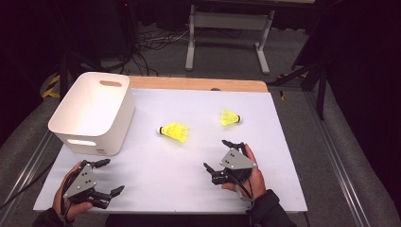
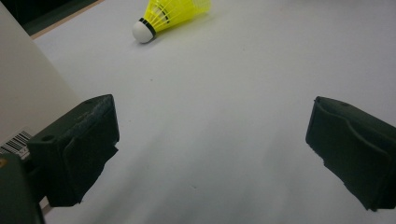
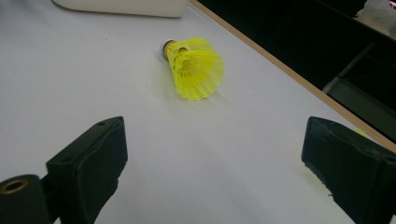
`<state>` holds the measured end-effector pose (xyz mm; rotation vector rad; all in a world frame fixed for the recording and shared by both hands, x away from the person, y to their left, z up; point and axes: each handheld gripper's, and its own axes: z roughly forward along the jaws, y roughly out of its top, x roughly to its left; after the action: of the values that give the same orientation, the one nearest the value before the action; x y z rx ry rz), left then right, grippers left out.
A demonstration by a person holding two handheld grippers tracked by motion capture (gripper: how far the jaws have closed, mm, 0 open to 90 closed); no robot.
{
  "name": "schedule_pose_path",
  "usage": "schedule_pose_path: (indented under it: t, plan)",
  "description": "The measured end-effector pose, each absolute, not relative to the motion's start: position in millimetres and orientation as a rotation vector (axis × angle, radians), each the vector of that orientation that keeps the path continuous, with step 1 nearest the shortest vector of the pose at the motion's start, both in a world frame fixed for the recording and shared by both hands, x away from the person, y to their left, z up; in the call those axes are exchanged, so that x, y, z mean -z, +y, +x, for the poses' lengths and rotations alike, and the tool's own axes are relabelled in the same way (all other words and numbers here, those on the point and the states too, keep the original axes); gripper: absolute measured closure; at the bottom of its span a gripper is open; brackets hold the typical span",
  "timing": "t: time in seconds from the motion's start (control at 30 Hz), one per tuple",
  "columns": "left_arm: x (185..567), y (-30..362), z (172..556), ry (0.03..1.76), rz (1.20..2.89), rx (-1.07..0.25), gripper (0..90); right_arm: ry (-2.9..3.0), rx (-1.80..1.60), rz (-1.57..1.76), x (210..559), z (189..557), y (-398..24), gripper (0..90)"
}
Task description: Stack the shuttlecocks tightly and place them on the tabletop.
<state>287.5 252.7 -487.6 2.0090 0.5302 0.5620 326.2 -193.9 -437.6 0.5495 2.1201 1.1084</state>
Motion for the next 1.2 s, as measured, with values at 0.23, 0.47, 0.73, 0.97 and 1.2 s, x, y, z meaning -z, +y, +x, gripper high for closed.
schedule_pose_path:
  t: [0.23, 0.47, 0.73, 0.97, 1.2]
  plan:
    - [488, 252, 287, 0.53, 2.009, -0.564, 3.4, 2.1, -1.076, 0.551, 440, 319, -206, 8.1]
    - [487, 253, 287, 0.537, 1.997, -0.577, 3.4, 2.084, -1.042, 0.55, 445, 314, -215, 8.0]
    - [487, 253, 287, 0.536, 2.001, -0.576, 3.4, 2.071, -1.043, 0.571, 448, 307, -226, 8.1]
    - [487, 252, 287, 0.536, 2.003, -0.576, 3.4, 2.068, -1.029, 0.597, 453, 301, -234, 8.0]
    - [488, 251, 287, 0.536, 2.004, -0.57, 3.4, 2.07, -1.01, 0.625, 459, 297, -242, 8.0]
